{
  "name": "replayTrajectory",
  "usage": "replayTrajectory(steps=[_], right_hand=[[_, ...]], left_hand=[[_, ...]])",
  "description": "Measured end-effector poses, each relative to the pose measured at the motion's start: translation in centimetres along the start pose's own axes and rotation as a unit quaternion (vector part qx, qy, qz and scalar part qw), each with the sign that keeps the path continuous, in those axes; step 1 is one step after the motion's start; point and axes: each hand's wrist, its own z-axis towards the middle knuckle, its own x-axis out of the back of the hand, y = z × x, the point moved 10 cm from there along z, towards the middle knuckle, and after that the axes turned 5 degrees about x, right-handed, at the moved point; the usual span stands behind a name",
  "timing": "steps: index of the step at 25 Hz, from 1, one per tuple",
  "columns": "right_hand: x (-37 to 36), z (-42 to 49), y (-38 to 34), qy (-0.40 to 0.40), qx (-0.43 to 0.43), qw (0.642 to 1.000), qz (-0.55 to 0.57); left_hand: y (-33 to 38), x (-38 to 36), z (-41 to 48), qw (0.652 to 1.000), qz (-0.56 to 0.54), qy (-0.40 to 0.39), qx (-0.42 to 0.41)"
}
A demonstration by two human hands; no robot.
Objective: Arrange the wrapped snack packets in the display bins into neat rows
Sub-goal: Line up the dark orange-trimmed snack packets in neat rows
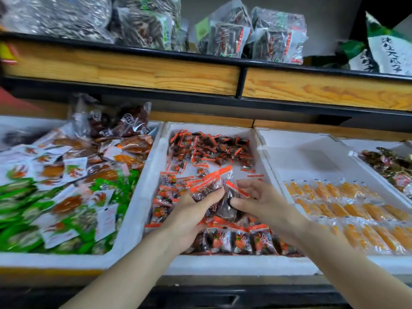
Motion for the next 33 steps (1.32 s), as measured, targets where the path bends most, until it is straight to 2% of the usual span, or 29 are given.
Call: replayTrajectory(steps=[3,5,8,10,12,13,14,17,21,23,25,28,30,33], right_hand=[[-0.7,-0.2,0.5,0.023,-0.015,1.000,-0.015],[0.4,-0.6,1.0,0.092,-0.015,0.996,-0.013],[1.6,-2.8,-1.4,0.218,0.103,0.970,-0.033],[-1.2,-4.2,-4.1,0.174,0.217,0.959,-0.063],[-5.4,-5.9,-5.7,0.085,0.342,0.907,-0.231],[-7.0,-6.3,-5.2,0.038,0.368,0.882,-0.290],[-7.8,-6.5,-4.6,-0.006,0.363,0.879,-0.309],[-7.9,-6.6,-3.5,-0.057,0.305,0.909,-0.277],[-6.0,-7.0,-3.3,0.035,0.262,0.952,-0.152],[-4.7,-6.3,-2.1,0.084,0.170,0.977,-0.096],[-4.0,-5.7,0.5,0.091,0.043,0.994,-0.047],[-3.9,-6.0,3.8,0.068,-0.067,0.995,0.011],[-4.4,-7.1,6.3,0.070,-0.135,0.985,0.087],[-6.3,-8.8,8.3,0.052,-0.187,0.967,0.168]], left_hand=[[0.9,2.8,-2.1,0.998,0.001,0.053,-0.038],[0.5,4.8,-2.9,0.995,0.015,0.092,-0.031],[-1.4,6.0,-4.3,0.994,-0.003,0.105,0.004],[-2.9,5.1,-4.9,0.995,-0.064,0.070,0.042],[-3.6,3.9,-5.7,0.990,-0.117,0.038,0.067],[-3.7,3.8,-5.9,0.989,-0.130,0.031,0.066],[-3.7,3.8,-6.0,0.989,-0.134,0.024,0.064],[-4.0,3.8,-6.3,0.990,-0.127,0.015,0.053],[-3.7,3.7,-6.2,0.996,-0.074,0.039,0.019],[-3.5,3.7,-6.1,0.997,-0.056,0.052,-0.003],[-3.6,3.7,-6.1,0.998,-0.029,0.059,-0.024],[-4.6,3.7,-6.2,0.996,0.015,0.067,-0.049],[-5.4,4.2,-6.1,0.992,0.049,0.090,-0.073],[-6.3,4.7,-5.9,0.985,0.050,0.143,-0.085]])
